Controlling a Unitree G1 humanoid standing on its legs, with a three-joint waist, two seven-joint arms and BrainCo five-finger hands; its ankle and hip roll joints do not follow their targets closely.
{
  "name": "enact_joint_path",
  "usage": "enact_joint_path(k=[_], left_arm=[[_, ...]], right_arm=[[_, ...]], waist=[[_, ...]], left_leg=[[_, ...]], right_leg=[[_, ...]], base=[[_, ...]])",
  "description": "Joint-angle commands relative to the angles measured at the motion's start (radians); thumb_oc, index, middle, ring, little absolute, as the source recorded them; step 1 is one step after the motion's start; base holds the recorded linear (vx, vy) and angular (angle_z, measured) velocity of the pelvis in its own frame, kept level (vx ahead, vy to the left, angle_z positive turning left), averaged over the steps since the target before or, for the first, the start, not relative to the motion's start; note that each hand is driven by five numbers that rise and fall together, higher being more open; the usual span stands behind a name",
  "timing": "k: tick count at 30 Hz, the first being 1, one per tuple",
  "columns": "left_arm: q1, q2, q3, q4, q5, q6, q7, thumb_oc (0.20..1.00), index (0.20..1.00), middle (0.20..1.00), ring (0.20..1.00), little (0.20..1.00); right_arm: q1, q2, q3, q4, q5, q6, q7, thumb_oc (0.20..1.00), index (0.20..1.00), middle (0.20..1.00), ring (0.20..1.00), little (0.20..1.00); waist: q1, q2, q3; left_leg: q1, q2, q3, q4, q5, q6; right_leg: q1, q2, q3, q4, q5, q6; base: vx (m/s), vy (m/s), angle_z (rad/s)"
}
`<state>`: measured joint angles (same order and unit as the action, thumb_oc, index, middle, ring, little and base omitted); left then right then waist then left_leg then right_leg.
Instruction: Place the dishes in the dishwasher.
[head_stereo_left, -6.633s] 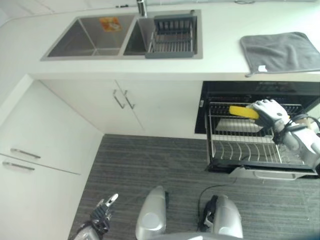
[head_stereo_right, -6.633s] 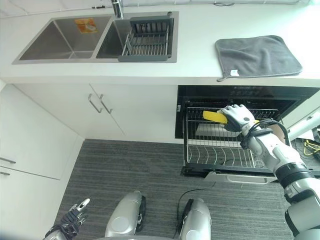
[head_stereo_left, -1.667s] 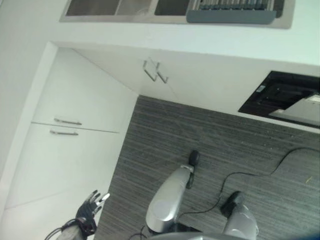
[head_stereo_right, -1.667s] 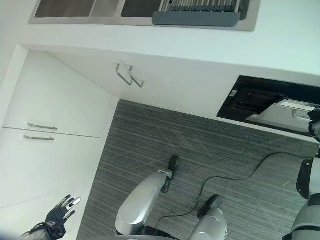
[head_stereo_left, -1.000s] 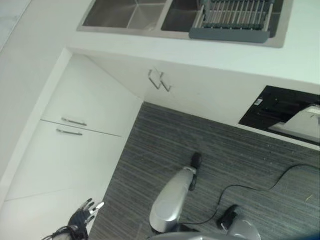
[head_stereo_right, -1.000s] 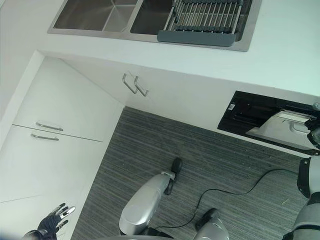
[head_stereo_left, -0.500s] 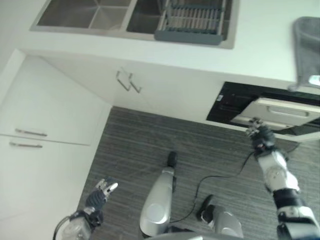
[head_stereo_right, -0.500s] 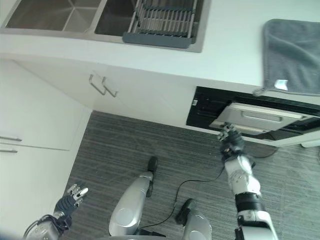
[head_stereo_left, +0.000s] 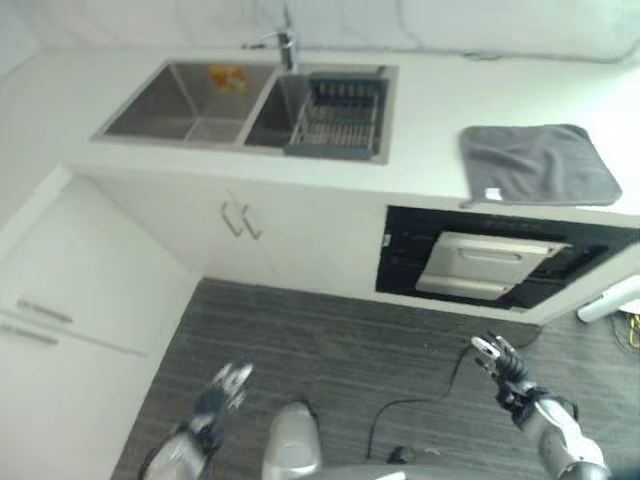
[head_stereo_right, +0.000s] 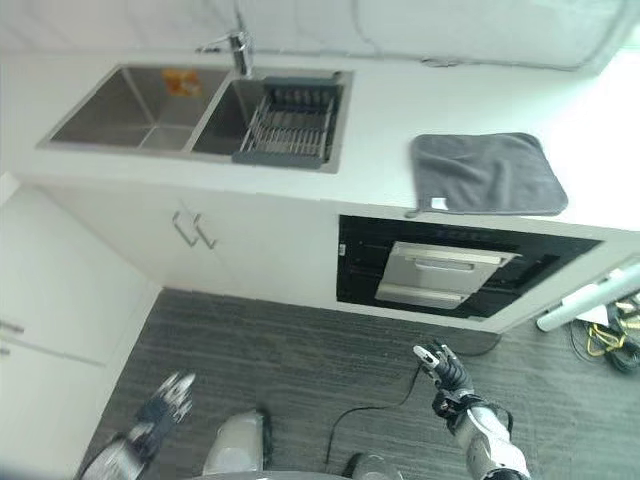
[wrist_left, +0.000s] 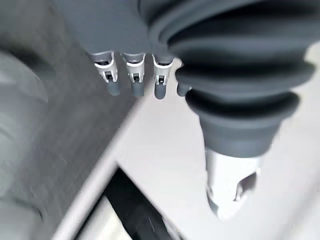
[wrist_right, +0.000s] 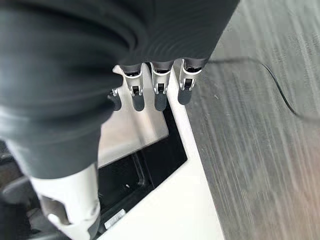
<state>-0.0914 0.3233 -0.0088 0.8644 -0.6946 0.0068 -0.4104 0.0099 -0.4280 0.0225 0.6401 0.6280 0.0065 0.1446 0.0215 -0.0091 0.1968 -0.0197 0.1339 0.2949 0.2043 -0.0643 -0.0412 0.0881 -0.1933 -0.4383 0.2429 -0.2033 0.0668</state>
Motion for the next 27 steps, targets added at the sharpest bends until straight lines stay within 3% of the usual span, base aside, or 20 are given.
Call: enact_joint_path(k=[1, 5, 8, 11, 14, 20, 27], left_arm=[[0.075, 0.033, -0.045, -0.009, 0.057, 0.044, -0.067, 1.000, 1.000, 1.000, 1.000, 1.000], [0.045, 0.026, -0.092, 0.041, 0.114, 0.015, -0.085, 1.000, 1.000, 1.000, 1.000, 1.000], [0.030, 0.026, -0.104, 0.105, 0.137, -0.015, -0.087, 1.000, 1.000, 1.000, 1.000, 1.000], [-0.002, 0.009, -0.118, 0.213, 0.170, -0.049, -0.062, 1.000, 1.000, 1.000, 1.000, 1.000], [-0.005, -0.024, -0.046, 0.328, 0.164, -0.069, 0.006, 1.000, 1.000, 1.000, 1.000, 1.000], [0.017, -0.057, 0.027, 0.434, 0.118, -0.049, 0.039, 1.000, 1.000, 1.000, 1.000, 1.000], [0.016, -0.060, 0.039, 0.452, 0.113, -0.028, 0.076, 1.000, 1.000, 1.000, 1.000, 1.000]], right_arm=[[-0.102, 0.032, 0.002, 0.135, -0.009, -0.013, 0.020, 1.000, 1.000, 1.000, 1.000, 1.000], [-0.088, 0.091, -0.013, 0.334, -0.016, -0.053, 0.095, 1.000, 1.000, 1.000, 1.000, 1.000], [-0.080, 0.116, -0.006, 0.421, -0.033, -0.063, 0.112, 1.000, 1.000, 1.000, 1.000, 1.000], [-0.080, 0.129, -0.001, 0.516, -0.062, -0.073, 0.119, 1.000, 1.000, 1.000, 1.000, 1.000], [-0.084, 0.139, 0.009, 0.576, -0.170, -0.046, 0.096, 1.000, 1.000, 1.000, 1.000, 1.000], [-0.087, 0.158, 0.019, 0.626, -0.187, -0.011, 0.090, 1.000, 1.000, 1.000, 1.000, 1.000], [-0.087, 0.158, 0.032, 0.635, -0.209, -0.006, 0.101, 1.000, 1.000, 1.000, 1.000, 1.000]], waist=[[0.021, 0.007, -0.011], [0.012, 0.010, -0.040], [-0.006, 0.009, -0.059], [-0.038, -0.005, -0.085], [-0.045, -0.028, -0.131], [-0.038, -0.031, -0.186], [-0.050, -0.022, -0.203]], left_leg=[[0.012, -0.009, -0.080, -0.133, 0.043, -0.049], [0.082, -0.047, -0.079, -0.211, 0.025, -0.014], [0.107, -0.055, -0.104, -0.237, 0.014, 0.007], [0.132, -0.066, -0.141, -0.284, 0.026, 0.012], [0.147, -0.097, -0.159, -0.292, 0.004, 0.017], [0.156, -0.076, -0.120, -0.292, 0.004, -0.003], [0.180, -0.055, -0.105, -0.292, 0.000, -0.008]], right_leg=[[-0.028, -0.025, 0.102, -0.132, 0.154, 0.069], [-0.044, -0.064, 0.116, -0.063, 0.199, 0.090], [-0.089, -0.047, 0.169, 0.007, 0.222, 0.095], [-0.073, 0.056, 0.243, -0.136, 0.183, 0.071], [-0.015, 0.080, 0.297, -0.291, 0.233, 0.064], [0.030, 0.087, 0.262, -0.330, 0.230, 0.058], [0.057, 0.103, 0.257, -0.330, 0.201, 0.042]], base=[[0.12, 0.465, -0.15], [0.11, 0.339, 0.07], [0.10, 0.169, 0.36], [0.10, 0.010, 0.23], [0.07, -0.118, 0.30], [0.05, -0.117, 0.02], [0.05, -0.052, 0.02]])
